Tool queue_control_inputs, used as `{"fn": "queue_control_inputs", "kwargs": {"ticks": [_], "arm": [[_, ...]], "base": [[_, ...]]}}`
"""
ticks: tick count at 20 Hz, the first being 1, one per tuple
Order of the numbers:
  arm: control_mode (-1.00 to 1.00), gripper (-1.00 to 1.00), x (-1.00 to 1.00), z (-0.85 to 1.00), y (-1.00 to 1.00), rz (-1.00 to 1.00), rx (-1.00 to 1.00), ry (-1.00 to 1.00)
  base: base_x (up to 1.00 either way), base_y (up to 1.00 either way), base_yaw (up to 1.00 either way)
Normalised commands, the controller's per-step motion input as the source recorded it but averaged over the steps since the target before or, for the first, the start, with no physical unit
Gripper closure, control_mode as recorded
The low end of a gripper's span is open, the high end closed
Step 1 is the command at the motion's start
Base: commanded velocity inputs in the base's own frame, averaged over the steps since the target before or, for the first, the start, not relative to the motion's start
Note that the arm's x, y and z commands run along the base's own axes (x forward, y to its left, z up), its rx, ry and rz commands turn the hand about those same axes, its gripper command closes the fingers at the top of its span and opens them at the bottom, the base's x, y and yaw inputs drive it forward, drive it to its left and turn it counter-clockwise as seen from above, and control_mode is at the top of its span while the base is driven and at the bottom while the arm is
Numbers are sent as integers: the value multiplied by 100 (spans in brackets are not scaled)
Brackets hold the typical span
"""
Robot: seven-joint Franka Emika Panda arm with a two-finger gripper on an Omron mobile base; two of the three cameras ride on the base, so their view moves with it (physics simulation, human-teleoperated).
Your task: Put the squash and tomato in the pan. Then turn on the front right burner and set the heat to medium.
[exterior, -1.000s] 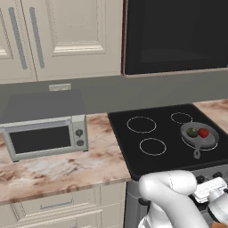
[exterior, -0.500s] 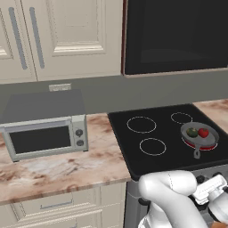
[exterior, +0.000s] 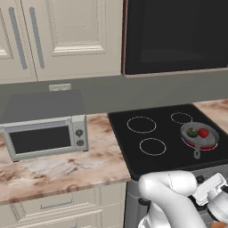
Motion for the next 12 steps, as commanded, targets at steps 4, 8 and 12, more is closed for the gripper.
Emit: {"fn": "queue_control_inputs", "kwargs": {"ticks": [4,8,12], "arm": [[-100,100,0,-3,-3,-6,-23,0],[-100,100,0,-3,-6,-6,-23,0],[-100,100,0,-4,-5,-6,-23,0]], "base": [[0,0,0],[0,0,0],[0,0,0]]}}
